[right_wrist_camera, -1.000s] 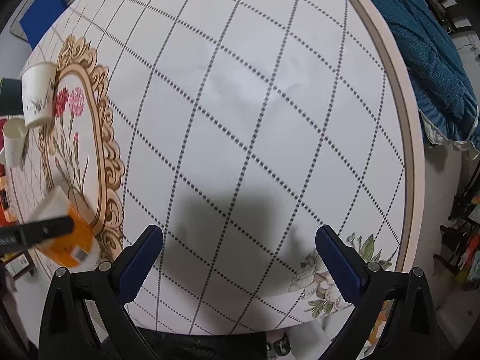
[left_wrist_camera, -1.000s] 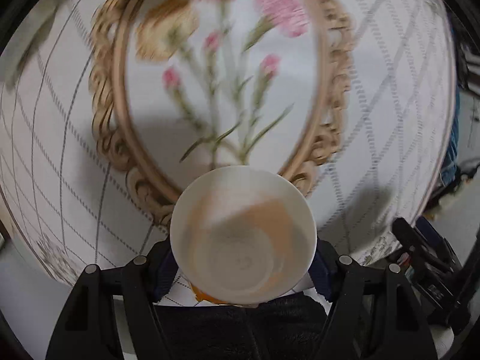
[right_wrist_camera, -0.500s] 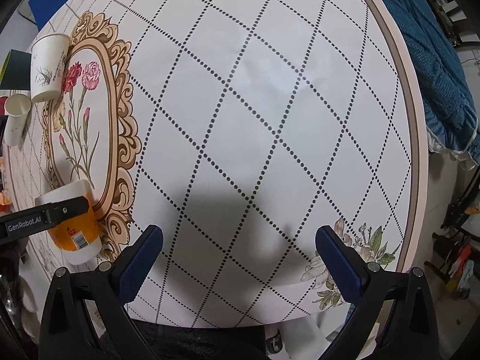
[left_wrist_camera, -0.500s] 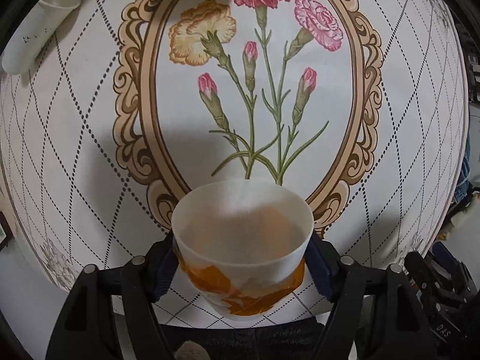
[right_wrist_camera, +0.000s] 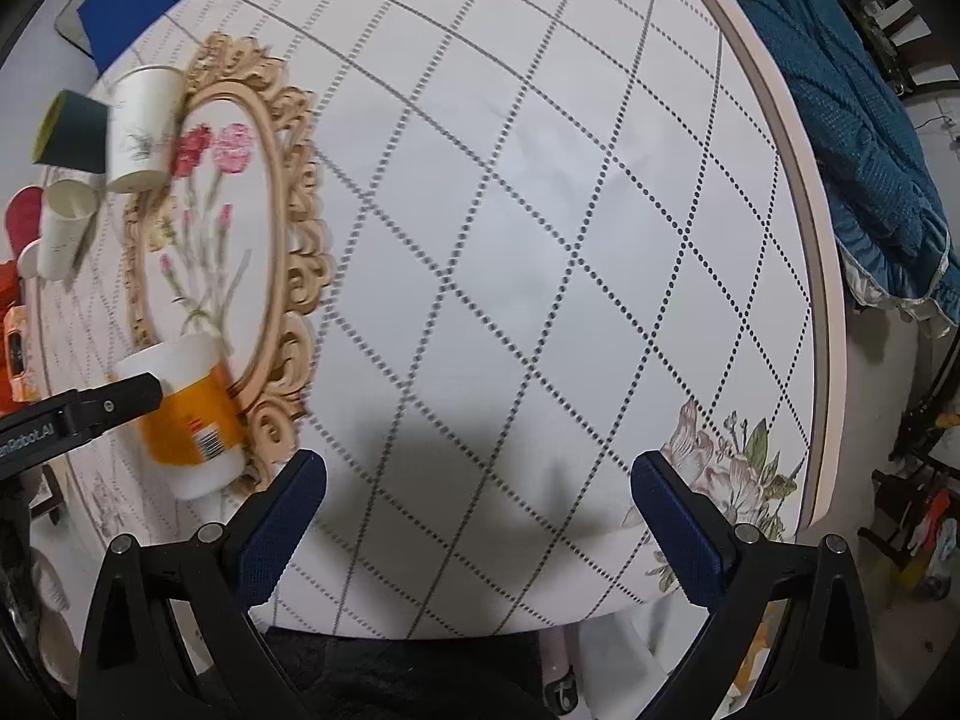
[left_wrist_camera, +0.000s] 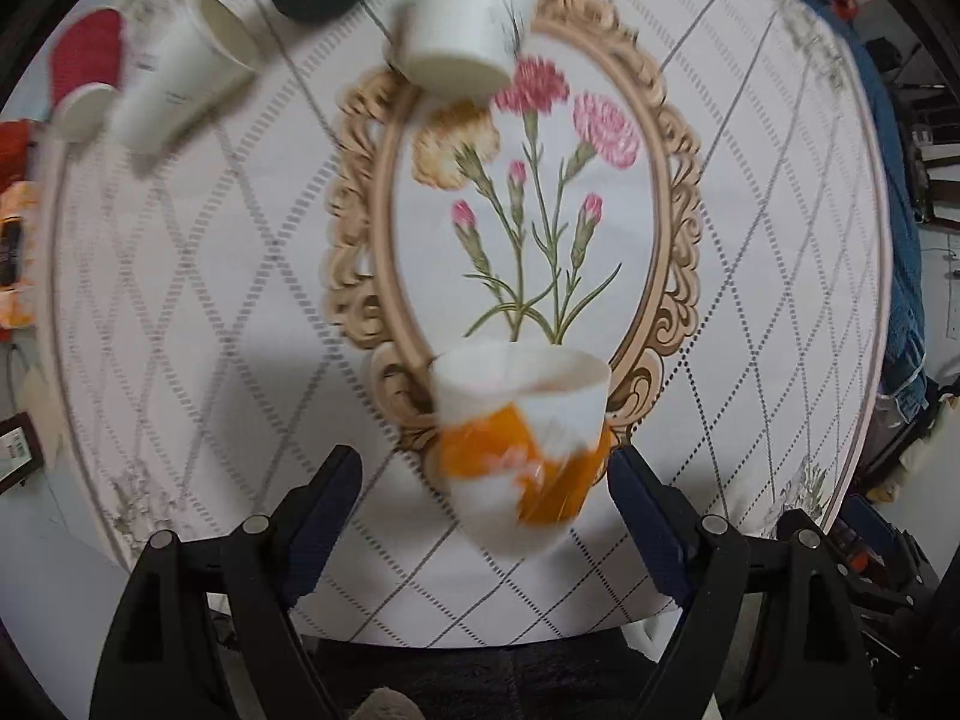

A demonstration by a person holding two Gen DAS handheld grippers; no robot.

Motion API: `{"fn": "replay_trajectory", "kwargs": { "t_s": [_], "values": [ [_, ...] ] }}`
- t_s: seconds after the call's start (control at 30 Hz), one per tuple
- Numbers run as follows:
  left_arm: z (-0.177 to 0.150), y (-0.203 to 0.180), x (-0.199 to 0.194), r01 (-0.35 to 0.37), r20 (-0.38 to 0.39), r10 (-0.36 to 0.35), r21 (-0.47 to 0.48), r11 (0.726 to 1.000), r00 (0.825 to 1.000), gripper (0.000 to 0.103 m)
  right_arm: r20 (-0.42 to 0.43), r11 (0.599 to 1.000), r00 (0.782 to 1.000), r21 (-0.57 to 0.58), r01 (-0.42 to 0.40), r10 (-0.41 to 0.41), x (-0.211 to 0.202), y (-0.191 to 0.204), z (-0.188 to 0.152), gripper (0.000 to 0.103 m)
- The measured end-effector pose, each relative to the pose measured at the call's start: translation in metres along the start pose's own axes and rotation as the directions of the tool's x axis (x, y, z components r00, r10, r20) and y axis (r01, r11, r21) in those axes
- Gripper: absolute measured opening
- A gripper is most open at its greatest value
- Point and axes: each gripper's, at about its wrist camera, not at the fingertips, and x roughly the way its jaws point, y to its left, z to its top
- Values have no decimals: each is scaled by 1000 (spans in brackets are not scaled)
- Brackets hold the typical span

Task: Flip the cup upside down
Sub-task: 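Lift the cup, stand it upright on the flower print, open left gripper, then move the right gripper to the standing cup and close around it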

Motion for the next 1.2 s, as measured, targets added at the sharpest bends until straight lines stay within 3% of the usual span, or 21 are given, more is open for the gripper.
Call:
{"fn": "replay_trajectory", "kwargs": {
  "t_s": [0.2,0.5,0.8,0.97,1.0,1.03,1.1,1.17,1.2],
  "values": [
    [-46,15,-40,-74,136,69,35,997,988,84,83,999,996,-38,-18,21,-40,26,-25,103],
    [-106,51,-65,-150,248,138,31,988,959,84,190,995,981,-98,-26,44,-73,82,-76,103],
    [-138,81,-76,-150,288,141,10,989,947,84,216,994,975,-107,-36,58,-79,110,-115,103],
    [-137,92,-72,-148,283,148,-23,989,948,84,213,992,975,-121,-42,68,-78,117,-121,103],
    [-134,94,-69,-155,283,159,-36,987,946,85,215,991,975,-129,-35,62,-78,119,-120,103],
    [-131,97,-66,-154,276,162,-50,987,947,95,218,990,975,-137,-23,52,-78,119,-117,103],
    [-121,104,-56,-146,259,161,-75,986,952,98,234,983,972,-181,21,23,-78,122,-110,103],
    [-114,109,-48,-144,259,164,-96,985,952,98,265,951,964,-293,95,-14,-79,132,-101,103],
    [-109,113,-43,-141,259,165,-112,984,952,98,295,910,954,-380,168,-53,-79,141,-97,103]
  ]
}}
